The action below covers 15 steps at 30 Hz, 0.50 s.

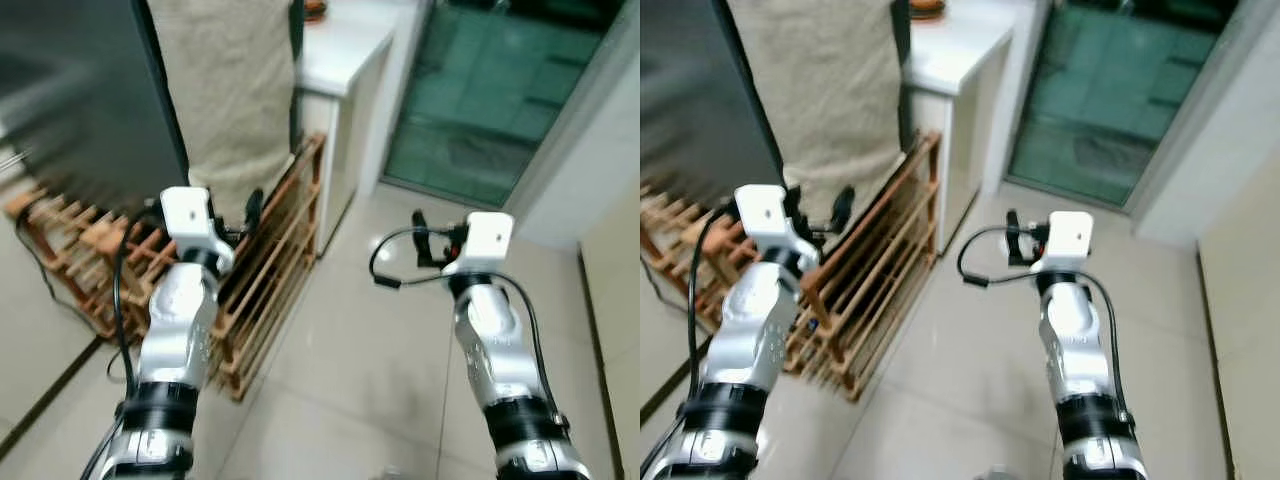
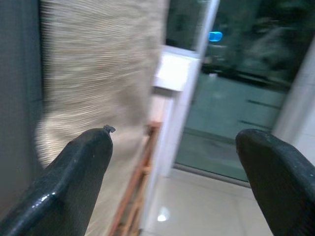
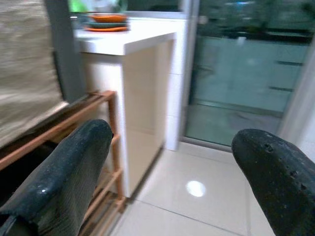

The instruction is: Restocking fridge

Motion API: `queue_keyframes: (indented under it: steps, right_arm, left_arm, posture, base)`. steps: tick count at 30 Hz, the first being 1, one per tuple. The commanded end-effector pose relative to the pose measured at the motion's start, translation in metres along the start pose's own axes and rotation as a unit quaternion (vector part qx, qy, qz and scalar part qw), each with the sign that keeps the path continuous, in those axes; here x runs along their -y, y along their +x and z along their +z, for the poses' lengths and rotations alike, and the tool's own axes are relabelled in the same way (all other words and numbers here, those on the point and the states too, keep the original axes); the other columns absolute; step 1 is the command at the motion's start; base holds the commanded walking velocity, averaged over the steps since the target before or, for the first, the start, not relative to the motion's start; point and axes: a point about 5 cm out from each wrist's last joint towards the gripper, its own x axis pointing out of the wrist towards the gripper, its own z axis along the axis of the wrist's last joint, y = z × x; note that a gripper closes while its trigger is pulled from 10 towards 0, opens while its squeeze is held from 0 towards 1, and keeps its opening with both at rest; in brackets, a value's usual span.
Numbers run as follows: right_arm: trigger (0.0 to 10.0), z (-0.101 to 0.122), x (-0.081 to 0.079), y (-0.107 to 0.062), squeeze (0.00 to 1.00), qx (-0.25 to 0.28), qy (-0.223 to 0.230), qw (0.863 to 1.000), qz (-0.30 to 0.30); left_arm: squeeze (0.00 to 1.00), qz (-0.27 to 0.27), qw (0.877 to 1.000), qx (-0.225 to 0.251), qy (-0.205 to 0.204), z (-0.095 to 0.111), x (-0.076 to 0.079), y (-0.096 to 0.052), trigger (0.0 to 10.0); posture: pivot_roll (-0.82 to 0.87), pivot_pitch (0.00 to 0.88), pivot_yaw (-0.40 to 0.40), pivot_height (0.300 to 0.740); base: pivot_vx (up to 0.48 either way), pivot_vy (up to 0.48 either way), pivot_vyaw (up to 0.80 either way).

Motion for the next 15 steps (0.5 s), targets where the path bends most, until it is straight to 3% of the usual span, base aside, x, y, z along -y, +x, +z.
queue_keyframes:
  steps: [1, 4, 15]
  right_arm:
    - [10.0, -0.001, 0.01, -0.002, 0.0, -0.001, -0.009, 1.0, -0.015]
    - [10.0, 0.0, 0.008, -0.002, 0.0, 0.002, -0.014, 1.0, -0.01]
    - [10.0, 0.006, 0.005, 0.005, 0.0, 0.017, -0.022, 1.0, -0.001]
  left_arm:
    - [0.0, -0.015, 1.0, 0.012, -0.013, 0.003, 0.01, 0.001, 10.0]
    - [0.0, -0.023, 0.999, 0.023, -0.014, 0.005, 0.013, 0.0, 10.0]
    - [0.0, -0.027, 0.999, 0.024, 0.001, 0.009, 0.025, 0.008, 10.0]
  posture:
    - [-0.05, 0.0, -0.019, 0.74]
    - [-0.05, 0.0, -0.022, 0.74]
    - [-0.04, 0.0, -0.027, 0.74]
  base:
    - [0.0, 0.48, -0.74]
    - [0.0, 0.48, -0.25]
    - [0.0, 0.0, 0.0]
